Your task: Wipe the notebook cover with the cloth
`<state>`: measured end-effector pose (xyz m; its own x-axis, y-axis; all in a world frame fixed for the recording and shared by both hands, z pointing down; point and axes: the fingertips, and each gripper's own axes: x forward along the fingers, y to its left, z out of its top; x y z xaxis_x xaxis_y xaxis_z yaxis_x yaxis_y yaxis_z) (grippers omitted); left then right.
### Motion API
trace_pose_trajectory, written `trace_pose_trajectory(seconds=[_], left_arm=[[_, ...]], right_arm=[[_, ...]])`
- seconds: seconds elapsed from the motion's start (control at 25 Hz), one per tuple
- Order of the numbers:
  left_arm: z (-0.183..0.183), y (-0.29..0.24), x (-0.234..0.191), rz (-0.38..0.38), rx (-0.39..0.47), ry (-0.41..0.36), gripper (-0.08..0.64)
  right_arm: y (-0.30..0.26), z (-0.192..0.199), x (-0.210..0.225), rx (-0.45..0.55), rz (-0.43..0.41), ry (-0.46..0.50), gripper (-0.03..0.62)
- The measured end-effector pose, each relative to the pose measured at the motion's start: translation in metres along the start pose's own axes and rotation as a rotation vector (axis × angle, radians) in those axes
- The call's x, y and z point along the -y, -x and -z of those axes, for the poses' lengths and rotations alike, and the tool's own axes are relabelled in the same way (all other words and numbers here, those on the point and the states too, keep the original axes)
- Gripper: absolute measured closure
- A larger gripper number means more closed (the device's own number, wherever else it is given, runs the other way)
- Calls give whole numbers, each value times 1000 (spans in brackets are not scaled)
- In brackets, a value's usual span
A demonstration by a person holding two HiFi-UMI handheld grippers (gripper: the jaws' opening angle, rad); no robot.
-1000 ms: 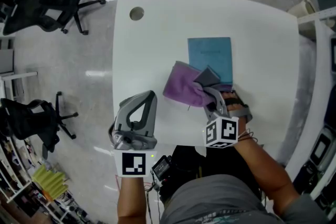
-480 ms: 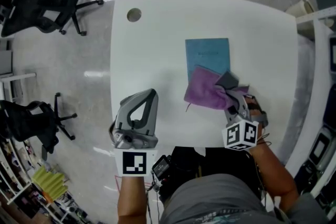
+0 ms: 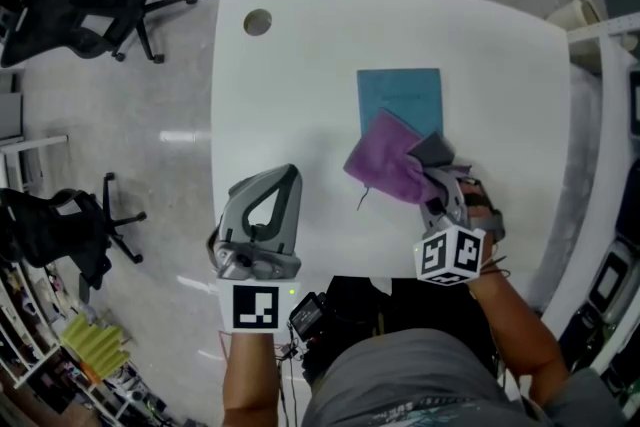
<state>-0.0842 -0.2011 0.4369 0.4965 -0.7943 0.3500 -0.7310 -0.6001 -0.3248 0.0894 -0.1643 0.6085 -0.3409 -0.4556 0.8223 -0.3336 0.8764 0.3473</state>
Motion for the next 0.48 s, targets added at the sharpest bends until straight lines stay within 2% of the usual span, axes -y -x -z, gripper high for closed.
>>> trace_pose_trajectory(seconds=[0.2, 0.48], left_arm=[[7, 5, -2, 2, -8, 2, 558], [2, 19, -4, 4, -2, -14, 558]], right_arm=[[-18, -28, -13, 27, -27, 28, 509], [-7, -29, -2, 68, 11, -21, 509]])
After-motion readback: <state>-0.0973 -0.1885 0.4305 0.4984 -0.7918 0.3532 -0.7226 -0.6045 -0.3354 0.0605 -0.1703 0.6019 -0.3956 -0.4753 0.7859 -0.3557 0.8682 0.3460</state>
